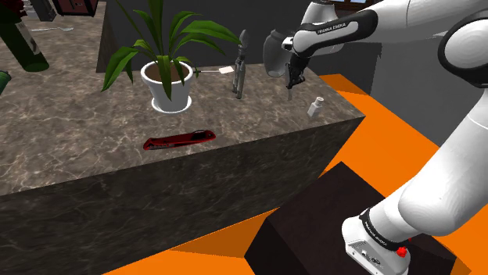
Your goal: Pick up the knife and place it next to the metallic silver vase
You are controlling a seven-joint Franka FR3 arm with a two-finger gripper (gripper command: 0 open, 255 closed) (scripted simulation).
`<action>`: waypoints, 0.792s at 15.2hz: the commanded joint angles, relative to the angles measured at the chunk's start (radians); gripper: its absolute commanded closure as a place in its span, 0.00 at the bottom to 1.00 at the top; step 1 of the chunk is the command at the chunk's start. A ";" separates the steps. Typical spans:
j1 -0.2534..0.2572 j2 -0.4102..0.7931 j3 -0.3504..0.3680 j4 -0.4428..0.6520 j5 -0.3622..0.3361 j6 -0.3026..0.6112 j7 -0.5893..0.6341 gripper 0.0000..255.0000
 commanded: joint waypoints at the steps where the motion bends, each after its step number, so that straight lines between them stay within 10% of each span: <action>1: -0.003 0.020 -0.002 -0.015 0.000 0.025 0.001 1.00; 12: -0.007 0.064 0.002 -0.050 0.006 0.104 0.001 1.00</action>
